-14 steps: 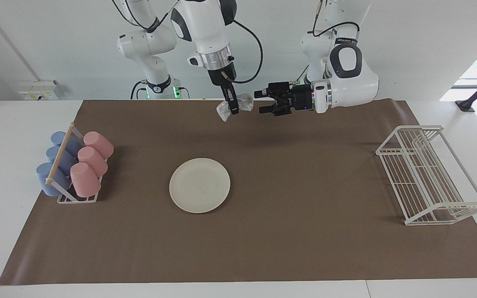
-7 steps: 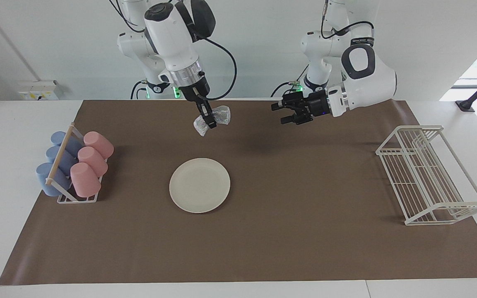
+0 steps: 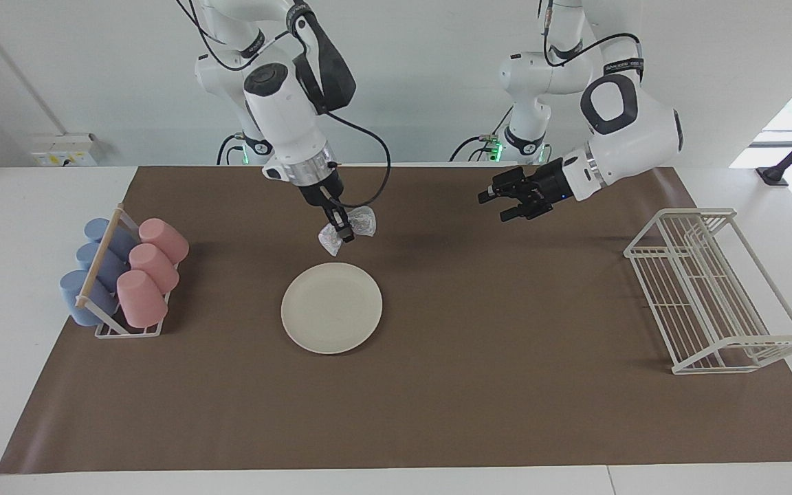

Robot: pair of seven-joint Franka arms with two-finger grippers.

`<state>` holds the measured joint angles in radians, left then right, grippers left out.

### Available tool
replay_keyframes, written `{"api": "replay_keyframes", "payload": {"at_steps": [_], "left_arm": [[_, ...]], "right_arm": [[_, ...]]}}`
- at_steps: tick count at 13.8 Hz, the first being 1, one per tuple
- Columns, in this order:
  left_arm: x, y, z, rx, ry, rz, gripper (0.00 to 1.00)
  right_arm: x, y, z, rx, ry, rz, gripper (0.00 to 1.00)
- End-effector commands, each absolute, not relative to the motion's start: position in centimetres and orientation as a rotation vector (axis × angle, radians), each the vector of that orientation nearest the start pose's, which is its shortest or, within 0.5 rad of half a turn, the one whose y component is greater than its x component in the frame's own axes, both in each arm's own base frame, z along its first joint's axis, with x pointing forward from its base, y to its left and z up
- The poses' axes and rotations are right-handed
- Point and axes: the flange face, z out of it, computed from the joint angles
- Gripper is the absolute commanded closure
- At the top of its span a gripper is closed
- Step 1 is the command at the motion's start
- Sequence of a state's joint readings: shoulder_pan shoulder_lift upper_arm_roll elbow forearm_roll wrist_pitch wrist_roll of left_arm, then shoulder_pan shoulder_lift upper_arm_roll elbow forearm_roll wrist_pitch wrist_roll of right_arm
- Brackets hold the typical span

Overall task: Wipe plate with sponge
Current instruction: 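Lower the sponge onto the plate while the left gripper draws back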

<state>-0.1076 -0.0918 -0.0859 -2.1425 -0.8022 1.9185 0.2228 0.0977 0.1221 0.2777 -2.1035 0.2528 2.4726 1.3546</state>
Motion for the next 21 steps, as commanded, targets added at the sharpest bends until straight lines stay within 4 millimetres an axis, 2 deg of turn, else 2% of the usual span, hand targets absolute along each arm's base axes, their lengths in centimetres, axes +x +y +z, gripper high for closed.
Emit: {"api": "replay_keyframes", "payload": {"at_steps": [1, 2, 4, 6, 12, 13, 14, 15, 16, 17, 18, 20, 21], "left_arm": [[49.6, -14.0, 45.3, 2.468, -0.097, -0.130, 0.00], [49.6, -13.8, 45.4, 2.470, -0.097, -0.131, 0.00], [49.6, -13.7, 45.4, 2.470, -0.094, -0.132, 0.00], [49.6, -13.6, 45.3, 2.472, -0.091, -0.131, 0.00], [49.8, -13.6, 45.3, 2.476, -0.073, -0.127, 0.00], [49.8, -13.6, 45.3, 2.477, -0.068, -0.127, 0.00], [49.8, -13.6, 45.3, 2.478, -0.062, -0.128, 0.00], [49.8, -13.6, 45.4, 2.477, -0.059, -0.126, 0.00], [49.8, -13.6, 45.4, 2.477, -0.061, -0.125, 0.00], [49.8, -13.5, 45.4, 2.479, -0.060, -0.126, 0.00], [49.9, -13.5, 45.4, 2.478, -0.058, -0.122, 0.00], [49.9, -13.6, 45.4, 2.480, -0.054, -0.119, 0.00], [49.9, -13.6, 45.4, 2.481, -0.052, -0.113, 0.00]], "right_arm": [[55.6, 19.6, 35.0, -2.373, 1.512, 0.007, 1.00], [55.8, 19.9, 33.7, -2.374, 1.505, 0.007, 1.00], [55.8, 20.1, 32.9, -2.382, 1.493, 0.006, 1.00], [56.2, 20.1, 30.5, -2.397, 1.474, 0.012, 1.00], [56.6, 20.4, 28.1, -2.364, 1.484, -0.019, 1.00], [56.5, 21.0, 28.1, -2.369, 1.467, -0.024, 0.95], [56.6, 21.1, 28.2, -2.368, 1.462, -0.030, 0.66], [56.6, 21.1, 28.2, -2.366, 1.464, -0.030, 0.47], [56.6, 21.1, 28.1, -2.363, 1.469, -0.028, 0.36], [56.5, 21.3, 28.2, -2.357, 1.474, -0.029, 0.20], [56.4, 21.7, 28.3, -2.353, 1.468, -0.035, 0.10], [56.5, 21.5, 28.3, -2.346, 1.469, -0.046, 0.12], [56.5, 21.5, 28.2, -2.347, 1.470, -0.044, 0.20]]}}
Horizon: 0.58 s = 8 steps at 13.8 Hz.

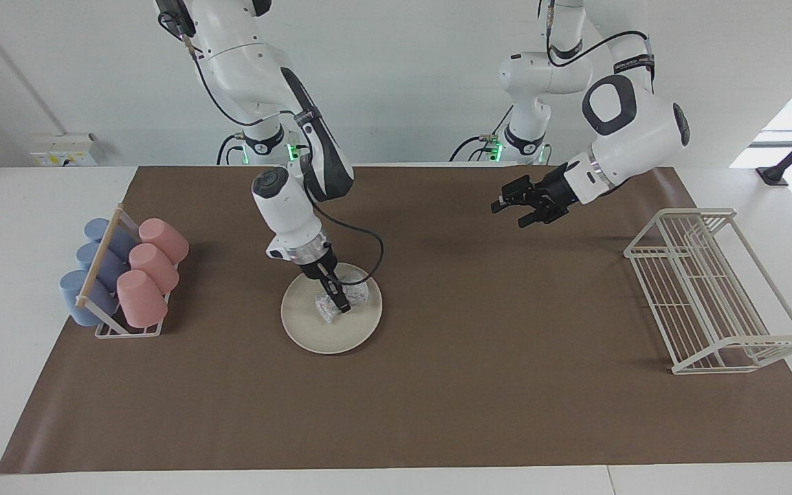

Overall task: Wipe plate with sponge
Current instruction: 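Lower the sponge onto the plate while the left gripper draws back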

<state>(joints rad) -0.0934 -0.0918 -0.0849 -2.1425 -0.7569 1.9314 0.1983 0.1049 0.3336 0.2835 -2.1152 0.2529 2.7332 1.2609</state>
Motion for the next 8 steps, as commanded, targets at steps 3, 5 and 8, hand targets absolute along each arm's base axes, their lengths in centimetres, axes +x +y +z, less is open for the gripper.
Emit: {"api": "replay_keyframes", "payload": {"at_steps": [3, 5, 8], "left_arm": [[50.1, -13.2, 45.5, 2.482, -0.041, -0.101, 0.00], [50.3, -13.0, 45.5, 2.485, -0.028, -0.086, 0.00], [50.4, -13.0, 45.7, 2.485, -0.024, -0.081, 0.00]], "right_arm": [[56.3, 21.6, 27.4, -2.356, 1.471, -0.032, 0.59], [56.3, 21.7, 27.0, -2.367, 1.463, -0.026, 1.00], [56.7, 20.9, 27.1, -2.369, 1.456, -0.036, 1.00]]}}
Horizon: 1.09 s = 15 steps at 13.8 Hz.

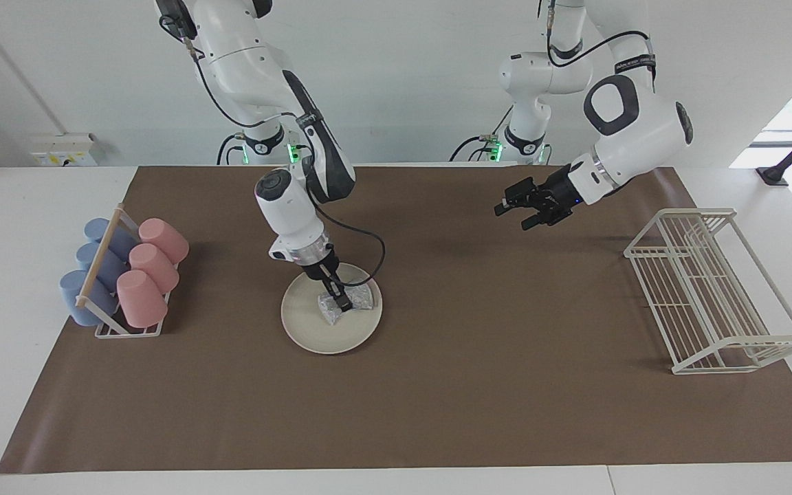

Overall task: Wipe plate with sponge
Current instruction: 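Lower the sponge onto the plate while the left gripper draws back, then rub the sponge around the plate surface with the right gripper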

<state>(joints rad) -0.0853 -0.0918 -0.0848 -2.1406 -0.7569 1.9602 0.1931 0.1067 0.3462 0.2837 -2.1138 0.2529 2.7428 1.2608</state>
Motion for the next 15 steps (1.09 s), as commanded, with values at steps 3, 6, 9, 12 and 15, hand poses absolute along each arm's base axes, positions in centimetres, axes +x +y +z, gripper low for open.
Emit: {"api": "replay_keyframes", "payload": {"at_steps": [3, 6, 9, 12, 15], "left_arm": [[50.5, -13.0, 45.7, 2.485, -0.019, -0.082, 0.00], [50.6, -12.9, 45.7, 2.488, -0.011, -0.070, 0.00], [50.8, -12.9, 45.7, 2.491, 0.005, -0.058, 0.00], [50.8, -12.8, 45.7, 2.492, 0.009, -0.052, 0.00], [50.8, -12.8, 45.7, 2.492, 0.011, -0.053, 0.00]], "right_arm": [[58.2, 15.8, 26.8, -2.441, 1.357, -0.088, 1.00], [58.6, 13.3, 26.5, -2.477, 1.308, -0.110, 1.00], [55.1, 24.3, 26.9, -2.334, 1.511, 0.012, 1.00], [54.9, 24.9, 27.0, -2.329, 1.518, 0.017, 1.00], [54.9, 25.0, 27.1, -2.327, 1.517, 0.016, 1.00]]}}
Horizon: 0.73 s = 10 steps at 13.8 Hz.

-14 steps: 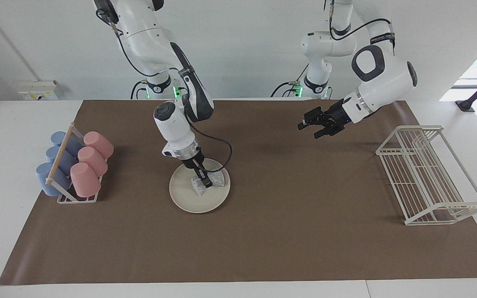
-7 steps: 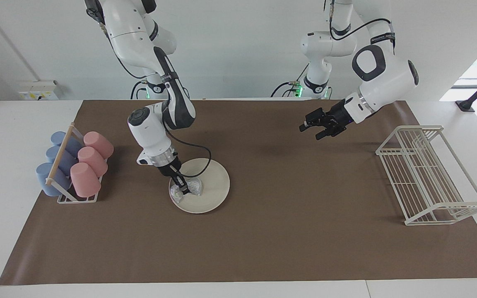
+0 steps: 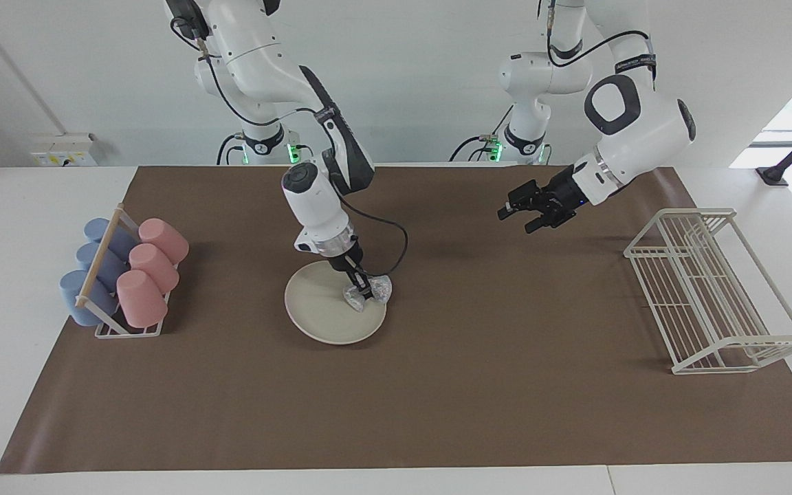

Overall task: Wipe plate with sponge
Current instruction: 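Rub the sponge around the plate surface with the right gripper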

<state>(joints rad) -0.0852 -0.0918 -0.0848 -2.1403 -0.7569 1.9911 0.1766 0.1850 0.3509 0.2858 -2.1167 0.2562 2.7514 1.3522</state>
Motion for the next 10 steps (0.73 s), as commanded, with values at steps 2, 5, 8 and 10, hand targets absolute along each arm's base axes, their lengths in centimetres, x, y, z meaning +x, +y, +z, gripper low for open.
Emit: {"api": "replay_keyframes", "payload": {"at_steps": [2, 5, 8, 10], "left_arm": [[50.8, -12.8, 45.7, 2.492, 0.011, -0.053, 0.00], [50.8, -12.8, 45.7, 2.492, 0.013, -0.053, 0.00], [50.8, -12.8, 45.7, 2.493, 0.012, -0.053, 0.00], [50.8, -12.9, 45.7, 2.492, 0.009, -0.053, 0.00]], "right_arm": [[55.0, 24.8, 27.1, -2.335, 1.506, 0.012, 1.00], [55.7, 23.3, 27.1, -2.372, 1.449, -0.016, 1.00], [57.4, 18.7, 26.9, -2.428, 1.367, -0.069, 1.00], [58.0, 16.2, 26.7, -2.453, 1.338, -0.086, 1.00]]}}
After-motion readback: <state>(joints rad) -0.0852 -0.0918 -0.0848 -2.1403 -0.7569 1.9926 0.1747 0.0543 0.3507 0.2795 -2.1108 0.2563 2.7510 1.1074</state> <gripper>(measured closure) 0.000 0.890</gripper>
